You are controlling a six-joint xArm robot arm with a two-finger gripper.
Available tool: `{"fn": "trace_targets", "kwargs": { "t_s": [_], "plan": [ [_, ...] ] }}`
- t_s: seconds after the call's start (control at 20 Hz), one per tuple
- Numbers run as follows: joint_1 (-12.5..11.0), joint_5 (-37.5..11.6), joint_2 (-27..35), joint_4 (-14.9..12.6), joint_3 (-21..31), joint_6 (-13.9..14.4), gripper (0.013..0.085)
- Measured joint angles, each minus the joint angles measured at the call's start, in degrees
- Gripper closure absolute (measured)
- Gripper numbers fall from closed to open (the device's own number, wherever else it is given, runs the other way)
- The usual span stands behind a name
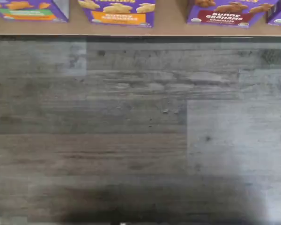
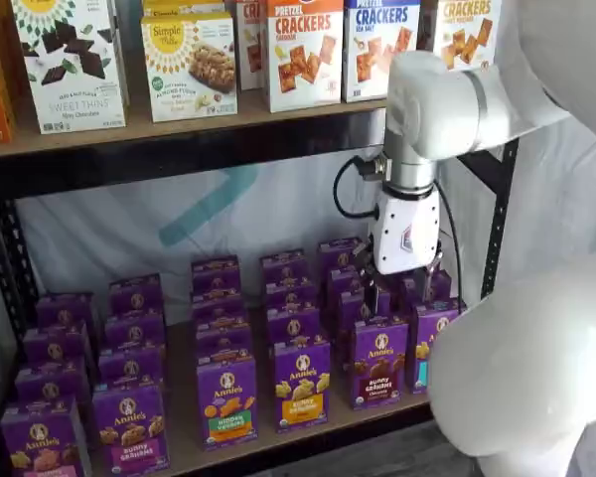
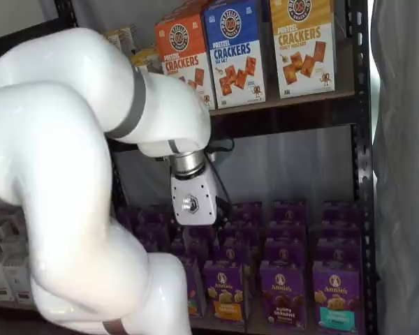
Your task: Pick up the purple box with a brown patch in the center, on the bottom shelf, the fifth box from the left
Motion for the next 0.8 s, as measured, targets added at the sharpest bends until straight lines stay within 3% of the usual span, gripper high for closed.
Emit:
{"fn": "trace_targets", "kwargs": {
  "t_s": [0.5, 0.65, 0.8],
  "plan": [
    [-5.91, -17.17, 18.53, -0.82, -0.39, -5.36, 0.013],
    [-7.45, -22.11, 23.62, -3.07, -1.11, -5.05, 0.013],
    [-8.63, -26.25, 28.2, -2.98, -2.24, -6.29, 0.013]
  ]
}}
